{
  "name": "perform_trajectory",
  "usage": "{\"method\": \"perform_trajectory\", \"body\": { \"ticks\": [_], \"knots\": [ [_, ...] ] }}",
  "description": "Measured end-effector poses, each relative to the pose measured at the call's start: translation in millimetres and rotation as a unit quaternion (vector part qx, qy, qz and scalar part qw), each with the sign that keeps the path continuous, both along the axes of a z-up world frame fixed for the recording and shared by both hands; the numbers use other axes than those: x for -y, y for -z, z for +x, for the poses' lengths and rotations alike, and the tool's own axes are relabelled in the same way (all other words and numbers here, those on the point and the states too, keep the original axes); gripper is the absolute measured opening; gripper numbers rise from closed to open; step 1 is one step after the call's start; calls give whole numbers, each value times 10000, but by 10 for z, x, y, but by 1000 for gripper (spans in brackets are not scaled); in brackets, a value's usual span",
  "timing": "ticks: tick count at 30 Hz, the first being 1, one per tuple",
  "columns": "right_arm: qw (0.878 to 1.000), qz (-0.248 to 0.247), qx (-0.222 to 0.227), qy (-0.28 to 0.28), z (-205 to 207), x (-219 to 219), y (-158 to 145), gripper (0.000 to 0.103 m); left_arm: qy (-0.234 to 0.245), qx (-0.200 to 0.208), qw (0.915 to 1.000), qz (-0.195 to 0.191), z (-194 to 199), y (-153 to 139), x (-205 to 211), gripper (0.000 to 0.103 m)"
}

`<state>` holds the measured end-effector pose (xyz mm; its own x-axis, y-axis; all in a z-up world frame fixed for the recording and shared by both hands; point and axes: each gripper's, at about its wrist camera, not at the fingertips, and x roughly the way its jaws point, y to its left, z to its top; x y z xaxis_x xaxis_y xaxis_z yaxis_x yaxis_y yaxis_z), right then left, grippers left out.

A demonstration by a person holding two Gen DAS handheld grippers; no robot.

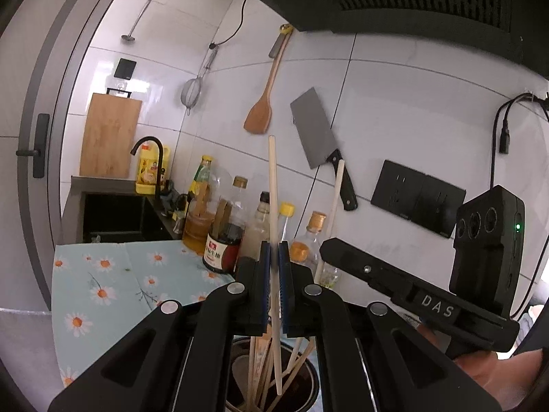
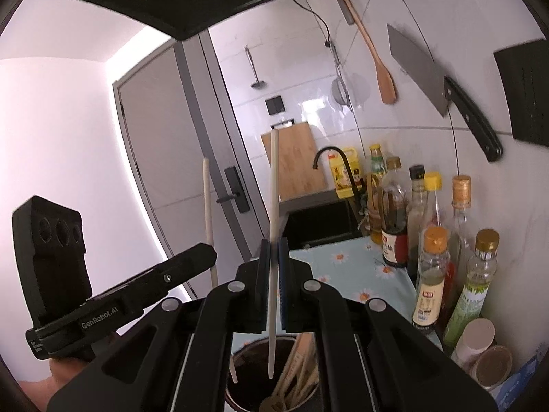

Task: Organize utensils
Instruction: 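Lower both chopsticks into the black holder's opening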

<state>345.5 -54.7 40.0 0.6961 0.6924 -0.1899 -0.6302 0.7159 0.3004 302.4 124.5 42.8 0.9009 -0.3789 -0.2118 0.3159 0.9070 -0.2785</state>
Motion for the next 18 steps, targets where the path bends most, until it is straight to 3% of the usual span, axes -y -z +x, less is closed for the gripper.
{"method": "perform_trajectory", "body": {
  "ticks": [18],
  "knots": [
    [9991, -329, -251, 74, 19, -146, 464, 6, -377, -407, 9984, 91, 28, 497, -30, 4]
  ]
}}
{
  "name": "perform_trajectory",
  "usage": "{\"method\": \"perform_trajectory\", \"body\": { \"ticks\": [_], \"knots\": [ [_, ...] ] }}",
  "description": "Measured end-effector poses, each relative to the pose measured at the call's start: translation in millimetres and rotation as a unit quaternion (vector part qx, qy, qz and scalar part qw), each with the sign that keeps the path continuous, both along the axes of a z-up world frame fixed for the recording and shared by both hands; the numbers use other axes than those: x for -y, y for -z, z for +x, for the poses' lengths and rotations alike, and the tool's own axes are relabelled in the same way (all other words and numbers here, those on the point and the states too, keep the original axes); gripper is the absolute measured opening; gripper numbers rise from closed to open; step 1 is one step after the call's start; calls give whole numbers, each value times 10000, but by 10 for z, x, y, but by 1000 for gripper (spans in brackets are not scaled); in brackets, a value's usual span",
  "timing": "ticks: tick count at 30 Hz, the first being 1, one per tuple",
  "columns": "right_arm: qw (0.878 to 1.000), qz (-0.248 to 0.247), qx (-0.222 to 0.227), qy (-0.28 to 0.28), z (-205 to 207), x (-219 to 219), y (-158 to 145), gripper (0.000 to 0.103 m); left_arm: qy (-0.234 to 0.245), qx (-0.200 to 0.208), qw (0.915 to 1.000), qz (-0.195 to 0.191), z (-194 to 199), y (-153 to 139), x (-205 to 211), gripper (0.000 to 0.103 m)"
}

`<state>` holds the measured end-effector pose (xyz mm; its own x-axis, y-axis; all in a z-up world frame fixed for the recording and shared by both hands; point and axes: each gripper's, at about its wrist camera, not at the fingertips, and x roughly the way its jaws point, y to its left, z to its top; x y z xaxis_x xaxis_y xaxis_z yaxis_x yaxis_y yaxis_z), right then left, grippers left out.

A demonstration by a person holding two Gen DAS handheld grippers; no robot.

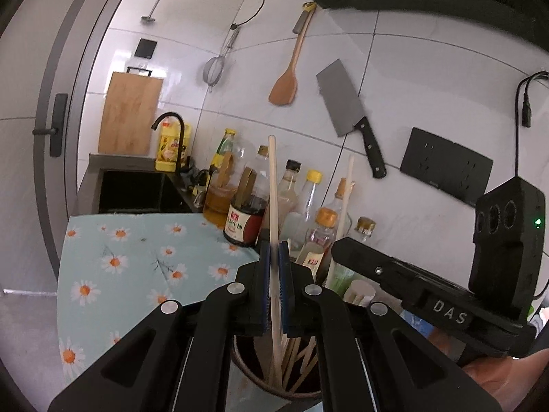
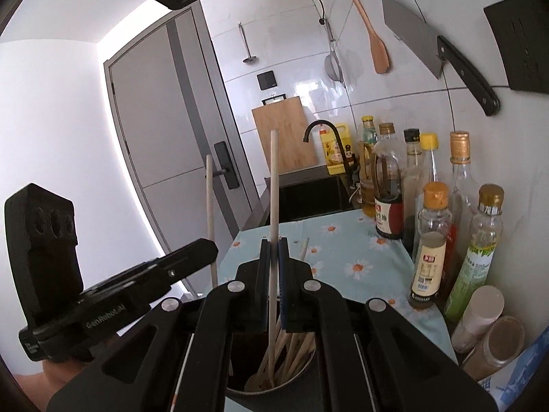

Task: Organize utensils
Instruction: 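Lower both chopsticks into the black holder's opening, then open both tools to release the chopsticks into the holder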

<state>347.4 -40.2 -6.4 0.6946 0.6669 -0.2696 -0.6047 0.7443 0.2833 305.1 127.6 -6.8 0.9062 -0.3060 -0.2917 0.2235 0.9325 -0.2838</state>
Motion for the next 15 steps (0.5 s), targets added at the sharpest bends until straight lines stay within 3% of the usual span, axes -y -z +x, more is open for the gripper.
{"method": "perform_trajectory", "body": {
  "ticks": [8, 15],
  "knots": [
    [9999, -125, -63, -21, -85, -47, 112, 6, 51, -38, 9996, 273, -126, 103, 114, 4],
    [9998, -168, -59, -1, -179, -39, 113, 6, 2, -94, 9998, 185, -228, 100, 103, 5]
  ]
}}
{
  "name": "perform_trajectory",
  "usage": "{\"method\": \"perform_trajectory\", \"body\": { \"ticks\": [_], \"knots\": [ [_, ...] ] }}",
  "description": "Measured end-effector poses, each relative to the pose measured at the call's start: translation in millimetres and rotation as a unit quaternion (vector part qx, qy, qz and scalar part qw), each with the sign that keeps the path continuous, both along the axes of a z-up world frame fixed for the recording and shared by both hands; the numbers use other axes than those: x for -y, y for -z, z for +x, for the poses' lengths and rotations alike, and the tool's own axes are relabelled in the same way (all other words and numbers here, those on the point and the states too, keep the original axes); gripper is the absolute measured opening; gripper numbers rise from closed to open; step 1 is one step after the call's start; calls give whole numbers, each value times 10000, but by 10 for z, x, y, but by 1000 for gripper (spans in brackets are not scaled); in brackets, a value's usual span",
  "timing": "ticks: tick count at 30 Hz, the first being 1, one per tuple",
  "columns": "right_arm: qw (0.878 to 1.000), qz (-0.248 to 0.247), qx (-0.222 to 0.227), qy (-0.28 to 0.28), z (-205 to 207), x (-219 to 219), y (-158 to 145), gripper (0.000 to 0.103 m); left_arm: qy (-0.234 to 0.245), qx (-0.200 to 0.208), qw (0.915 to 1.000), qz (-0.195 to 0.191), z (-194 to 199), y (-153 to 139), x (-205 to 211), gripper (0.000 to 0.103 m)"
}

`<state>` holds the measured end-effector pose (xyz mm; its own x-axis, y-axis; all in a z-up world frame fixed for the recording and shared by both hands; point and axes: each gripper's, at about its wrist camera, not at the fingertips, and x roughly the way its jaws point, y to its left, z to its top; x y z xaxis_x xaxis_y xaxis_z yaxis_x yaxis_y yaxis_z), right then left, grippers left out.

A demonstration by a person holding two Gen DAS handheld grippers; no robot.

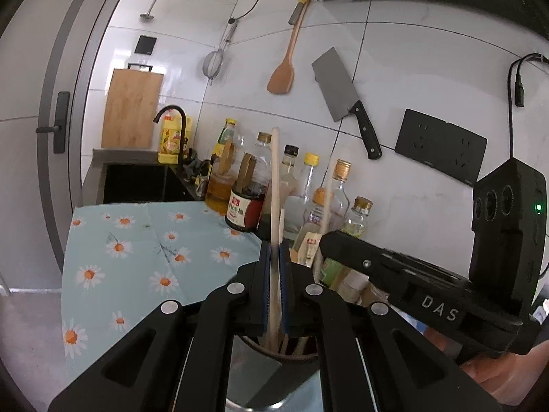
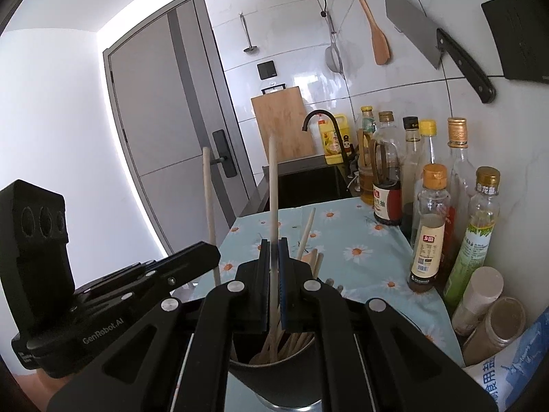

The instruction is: Organize utensils

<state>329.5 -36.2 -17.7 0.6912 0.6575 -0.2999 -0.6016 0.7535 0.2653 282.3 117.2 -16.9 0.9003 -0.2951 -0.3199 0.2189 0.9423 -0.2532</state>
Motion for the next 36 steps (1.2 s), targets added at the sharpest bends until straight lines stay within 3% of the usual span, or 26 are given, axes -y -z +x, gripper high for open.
{"method": "perform_trajectory", "body": {
  "ticks": [4, 22, 26, 31, 33, 36],
  "knots": [
    [10000, 82, -11, 45, -83, 68, -24, 16, 0, -44, 10000, 67, -66, -12, 29, 5],
    [9998, 41, 128, 137, -620, 332, -199, 23, -36, 47, 10000, 46, -569, -196, 143, 5],
    [9999, -5, 128, 116, -724, 390, -226, 26, 9, -24, 10000, 23, -710, -214, 165, 17],
    [9999, -23, 84, 64, -854, 519, -243, 29, -75, -55, 9999, 113, -918, -247, 234, 17],
    [10000, -39, 79, 25, -918, 588, -243, 34, -127, -72, 9999, 86, -1049, -251, 255, 25],
    [10000, -48, 30, -57, -1020, 724, -213, 43, -214, -108, 9997, 95, -1215, -242, 311, 28]
  ]
}}
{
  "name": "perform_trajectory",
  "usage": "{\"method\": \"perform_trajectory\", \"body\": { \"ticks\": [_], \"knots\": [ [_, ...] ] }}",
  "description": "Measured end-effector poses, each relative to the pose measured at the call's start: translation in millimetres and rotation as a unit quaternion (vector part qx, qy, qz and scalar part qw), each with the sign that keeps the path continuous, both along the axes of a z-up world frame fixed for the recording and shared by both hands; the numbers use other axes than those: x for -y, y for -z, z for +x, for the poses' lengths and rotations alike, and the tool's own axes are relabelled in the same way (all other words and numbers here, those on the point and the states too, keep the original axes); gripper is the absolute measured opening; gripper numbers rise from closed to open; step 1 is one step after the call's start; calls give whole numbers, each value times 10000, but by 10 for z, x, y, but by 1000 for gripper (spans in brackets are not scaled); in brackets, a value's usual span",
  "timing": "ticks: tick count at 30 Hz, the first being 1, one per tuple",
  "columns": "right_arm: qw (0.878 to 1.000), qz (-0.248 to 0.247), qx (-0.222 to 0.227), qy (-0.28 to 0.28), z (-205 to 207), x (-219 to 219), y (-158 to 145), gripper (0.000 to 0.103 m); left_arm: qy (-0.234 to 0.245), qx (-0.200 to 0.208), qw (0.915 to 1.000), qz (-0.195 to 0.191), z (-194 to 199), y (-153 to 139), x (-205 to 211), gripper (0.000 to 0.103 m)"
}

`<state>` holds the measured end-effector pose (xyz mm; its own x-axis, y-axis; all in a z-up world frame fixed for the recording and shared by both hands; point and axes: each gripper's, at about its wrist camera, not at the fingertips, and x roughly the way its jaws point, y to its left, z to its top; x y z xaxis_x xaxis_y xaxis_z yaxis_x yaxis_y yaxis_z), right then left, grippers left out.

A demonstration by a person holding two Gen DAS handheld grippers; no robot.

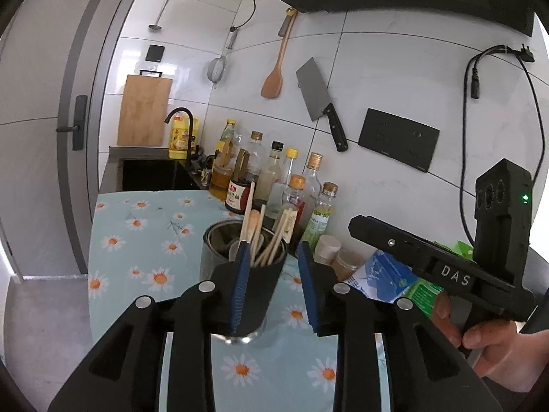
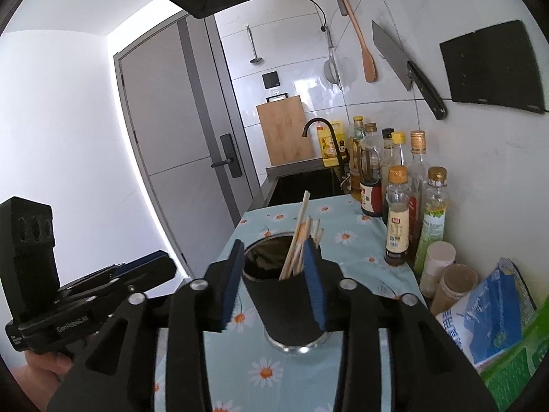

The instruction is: Organize utensils

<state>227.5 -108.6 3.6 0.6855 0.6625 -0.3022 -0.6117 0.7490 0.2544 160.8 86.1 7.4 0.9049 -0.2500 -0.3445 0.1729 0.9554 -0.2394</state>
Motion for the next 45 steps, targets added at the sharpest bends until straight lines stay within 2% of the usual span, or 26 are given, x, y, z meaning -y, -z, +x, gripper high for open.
{"method": "perform_trajectory", "body": {
  "ticks": [3, 4, 8, 9, 11, 13, 14, 15, 17, 22, 27, 34, 42, 45],
  "knots": [
    [9999, -149, -39, -10, -86, 102, 44, 49, -169, -103, 9998, 73, -149, 32, 72, 28],
    [9998, -207, -48, 17, -116, 139, 53, 53, -214, -148, 9996, 60, -196, 43, 87, 28],
    [9996, -257, -89, -69, -296, 384, 103, 76, -424, -313, 9984, 186, -422, 62, 193, 46],
    [9995, -302, -76, -97, -339, 444, 114, 78, -530, -328, 9976, 288, -497, 53, 236, 47],
    [9994, -260, -94, -207, -429, 578, 150, 89, -578, -350, 9972, 314, -612, 42, 288, 49],
    [9993, -273, -121, -242, -522, 690, 194, 94, -741, -419, 9961, 249, -751, 50, 343, 62],
    [9993, -297, -110, -221, -566, 734, 207, 96, -808, -443, 9955, 236, -784, 59, 356, 75],
    [9992, -314, -83, -215, -618, 771, 219, 98, -917, -435, 9946, 203, -855, 64, 389, 81],
    [9988, -411, 38, -278, -739, 849, 234, 98, -955, -387, 9945, 208, -992, 70, 490, 86],
    [9975, -551, 249, -362, -972, 1043, 246, 98, -1002, -435, 9927, 518, -1198, 137, 750, 96],
    [9971, -601, -36, -474, -1079, 1135, 307, 98, -1187, -664, 9886, 647, -1339, 246, 917, 96],
    [9963, -688, -36, -507, -1210, 1234, 388, 98, -1290, -914, 9859, 541, -1426, 392, 1044, 96],
    [9961, -746, -243, -412, -1109, 1341, 455, 98, -1475, -1172, 9814, 359, -1429, 433, 1026, 96],
    [9965, -732, -214, -343, -1086, 1371, 467, 98, -1521, -1110, 9816, 322, -1463, 412, 1023, 96]
  ]
}}
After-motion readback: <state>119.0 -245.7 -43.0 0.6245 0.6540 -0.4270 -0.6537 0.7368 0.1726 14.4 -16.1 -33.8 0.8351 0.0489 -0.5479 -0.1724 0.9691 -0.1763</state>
